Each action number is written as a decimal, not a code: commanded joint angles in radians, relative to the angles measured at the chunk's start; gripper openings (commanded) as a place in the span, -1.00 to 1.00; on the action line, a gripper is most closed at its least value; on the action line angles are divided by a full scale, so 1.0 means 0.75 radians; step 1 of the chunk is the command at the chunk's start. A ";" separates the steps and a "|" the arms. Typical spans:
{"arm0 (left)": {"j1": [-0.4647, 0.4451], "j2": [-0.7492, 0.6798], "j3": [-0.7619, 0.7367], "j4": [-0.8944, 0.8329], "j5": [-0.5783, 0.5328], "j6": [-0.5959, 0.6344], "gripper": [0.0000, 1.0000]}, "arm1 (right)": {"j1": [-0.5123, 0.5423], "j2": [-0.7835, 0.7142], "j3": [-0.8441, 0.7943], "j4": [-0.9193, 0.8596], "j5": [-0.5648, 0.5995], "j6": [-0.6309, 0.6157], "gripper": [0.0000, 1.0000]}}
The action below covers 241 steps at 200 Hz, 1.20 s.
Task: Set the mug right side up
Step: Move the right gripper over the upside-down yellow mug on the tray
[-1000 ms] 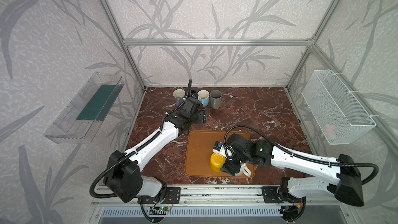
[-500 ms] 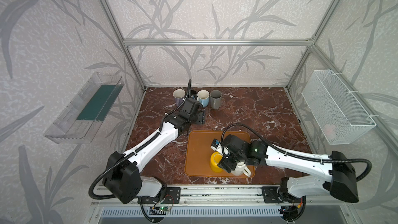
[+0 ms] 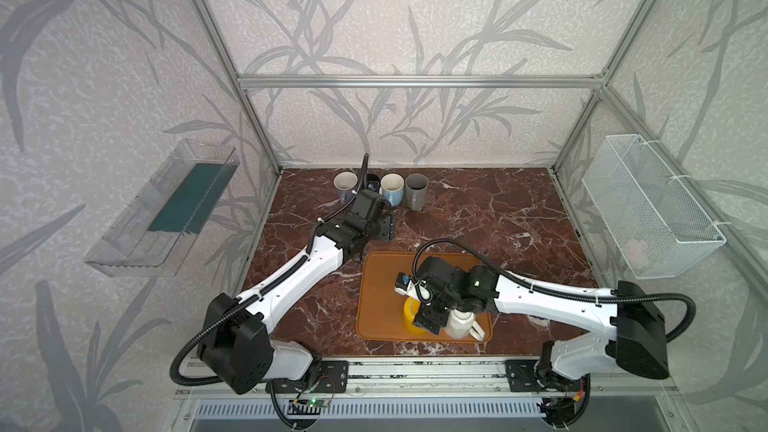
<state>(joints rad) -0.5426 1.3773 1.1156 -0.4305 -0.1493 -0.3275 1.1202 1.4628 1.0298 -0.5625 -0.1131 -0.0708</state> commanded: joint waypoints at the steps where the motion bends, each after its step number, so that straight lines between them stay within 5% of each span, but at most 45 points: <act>1: -0.004 -0.036 -0.001 -0.023 -0.029 0.019 0.53 | 0.009 0.044 0.051 -0.093 0.015 -0.093 0.79; 60: -0.004 -0.045 -0.003 -0.028 -0.034 0.024 0.53 | 0.009 0.117 0.100 -0.132 0.086 -0.177 0.87; 130: -0.005 -0.060 -0.012 -0.033 -0.046 0.026 0.53 | 0.010 0.199 0.167 -0.162 0.181 -0.063 0.51; 202: -0.004 -0.066 -0.003 -0.073 -0.080 0.019 0.53 | 0.009 0.366 0.394 -0.313 0.338 0.437 0.40; 241: -0.004 -0.079 -0.006 -0.084 -0.086 0.011 0.53 | 0.010 0.339 0.379 -0.209 0.401 0.731 0.59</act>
<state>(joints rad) -0.5426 1.3518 1.1152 -0.4625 -0.1848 -0.3149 1.1206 1.7313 1.3079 -0.7376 0.1234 0.2848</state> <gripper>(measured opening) 0.765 0.826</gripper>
